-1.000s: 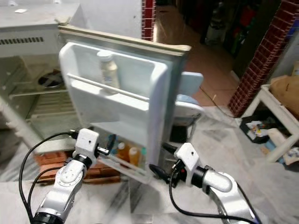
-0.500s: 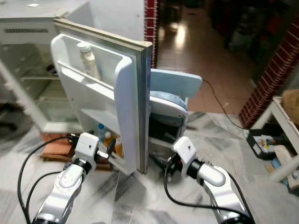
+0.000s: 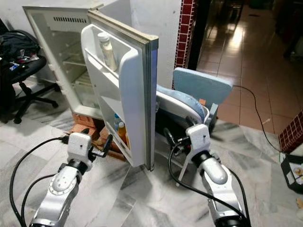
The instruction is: Restocking fridge
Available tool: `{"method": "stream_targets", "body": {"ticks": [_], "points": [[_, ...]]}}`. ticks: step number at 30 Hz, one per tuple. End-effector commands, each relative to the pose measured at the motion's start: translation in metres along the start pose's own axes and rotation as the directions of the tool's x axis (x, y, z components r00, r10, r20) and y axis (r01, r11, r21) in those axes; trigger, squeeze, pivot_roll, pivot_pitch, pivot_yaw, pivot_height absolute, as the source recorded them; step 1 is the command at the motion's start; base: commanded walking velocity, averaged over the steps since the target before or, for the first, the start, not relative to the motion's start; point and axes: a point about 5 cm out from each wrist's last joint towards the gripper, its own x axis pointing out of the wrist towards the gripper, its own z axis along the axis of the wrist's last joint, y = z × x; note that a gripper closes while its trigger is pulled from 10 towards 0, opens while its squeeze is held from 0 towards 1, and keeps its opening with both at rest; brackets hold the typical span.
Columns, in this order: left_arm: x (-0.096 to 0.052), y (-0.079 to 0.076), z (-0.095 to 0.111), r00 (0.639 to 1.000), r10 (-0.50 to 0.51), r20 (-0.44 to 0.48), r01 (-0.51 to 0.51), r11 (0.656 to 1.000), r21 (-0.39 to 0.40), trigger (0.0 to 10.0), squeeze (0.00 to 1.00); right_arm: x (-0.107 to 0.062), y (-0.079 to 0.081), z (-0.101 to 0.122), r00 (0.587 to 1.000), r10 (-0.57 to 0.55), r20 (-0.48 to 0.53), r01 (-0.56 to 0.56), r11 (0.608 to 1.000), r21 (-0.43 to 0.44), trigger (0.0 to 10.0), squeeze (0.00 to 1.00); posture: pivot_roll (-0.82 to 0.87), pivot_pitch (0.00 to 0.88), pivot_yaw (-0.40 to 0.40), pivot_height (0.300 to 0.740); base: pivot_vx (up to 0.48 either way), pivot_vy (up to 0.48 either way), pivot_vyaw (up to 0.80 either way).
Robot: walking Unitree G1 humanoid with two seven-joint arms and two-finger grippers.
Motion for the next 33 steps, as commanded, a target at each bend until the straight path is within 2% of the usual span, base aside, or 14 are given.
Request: {"method": "stream_targets", "body": {"ticks": [1, 5, 7, 12, 14, 21, 23, 26, 30, 33], "points": [[-0.001, 0.006, 0.000, 1.000, 0.013, -0.007, -0.013, 1.000, -0.002, 10.0, 0.00, 0.001, 0.002, 0.007, 0.999, -0.027, 0.025, 0.025, 0.999, 0.048, 10.0, 0.00, 0.00, 0.000, 0.001, 0.740, 0.240, 0.000, 0.00], [-0.003, 0.009, 0.000, 1.000, 0.018, -0.002, -0.018, 1.000, -0.005, 10.0, 0.00, 0.001, 0.004, 0.008, 0.998, -0.066, 0.022, 0.064, 0.994, 0.092, 10.0, 0.00, -0.01, 0.000, -0.003, 0.740, 0.000, 0.000, 0.00], [-0.004, 0.012, -0.001, 0.999, 0.045, -0.008, -0.045, 0.999, -0.026, 10.0, 0.00, -0.004, 0.005, 0.003, 0.994, -0.108, -0.015, 0.109, 0.987, 0.122, 10.0, 0.00, 0.00, 0.000, -0.009, 0.740, 0.240, 0.000, 0.00], [-0.006, 0.012, -0.001, 0.999, 0.045, -0.003, -0.045, 0.999, -0.029, 10.0, 0.00, -0.011, 0.006, 0.000, 0.992, -0.125, -0.031, 0.128, 0.985, 0.119, 10.0, 0.00, 0.00, 0.000, -0.010, 0.740, 0.274, 0.000, 0.00], [-0.008, 0.011, -0.001, 0.999, 0.045, -0.005, -0.045, 0.998, -0.036, 10.0, 0.00, -0.016, 0.008, -0.005, 0.985, -0.150, -0.083, 0.160, 0.979, 0.130, 10.0, 0.00, 0.00, 0.000, -0.010, 0.740, 0.289, 0.000, 0.00], [-0.009, 0.010, -0.002, 0.999, 0.035, -0.009, -0.035, 0.999, -0.031, 10.0, 0.00, -0.014, 0.008, -0.005, 0.981, -0.171, -0.096, 0.181, 0.978, 0.107, 10.0, 0.00, 0.00, 0.000, -0.008, 0.740, 0.079, 0.000, 0.00], [-0.010, 0.010, -0.003, 0.999, 0.034, -0.013, -0.035, 0.999, -0.033, 10.0, 0.00, -0.012, 0.004, -0.009, 0.967, -0.206, -0.152, 0.228, 0.962, 0.147, 10.0, 0.00, 0.00, 0.000, -0.009, 0.740, 0.000, 0.000, 0.00], [-0.010, 0.010, -0.004, 0.999, 0.039, -0.020, -0.040, 0.999, -0.036, 10.0, 0.00, -0.008, 0.002, -0.005, 0.978, -0.176, -0.113, 0.191, 0.971, 0.141, 10.0, 0.00, 0.00, 0.000, -0.009, 0.740, 0.000, 0.000, 0.00], [-0.012, 0.011, -0.004, 0.999, 0.044, -0.025, -0.045, 0.998, -0.040, 10.0, 0.00, -0.006, 0.000, -0.005, 0.975, -0.174, -0.140, 0.185, 0.980, 0.068, 10.0, 0.00, 0.01, 0.000, -0.008, 0.740, 0.000, 0.000, 0.00], [-0.014, 0.009, -0.006, 0.999, 0.045, -0.029, -0.046, 0.998, -0.043, 10.0, 0.00, -0.003, 0.004, -0.001, 0.984, -0.141, -0.111, 0.153, 0.982, 0.111, 10.0, 0.00, 0.01, 0.000, -0.007, 0.740, 0.000, 0.000, 0.52]]}}
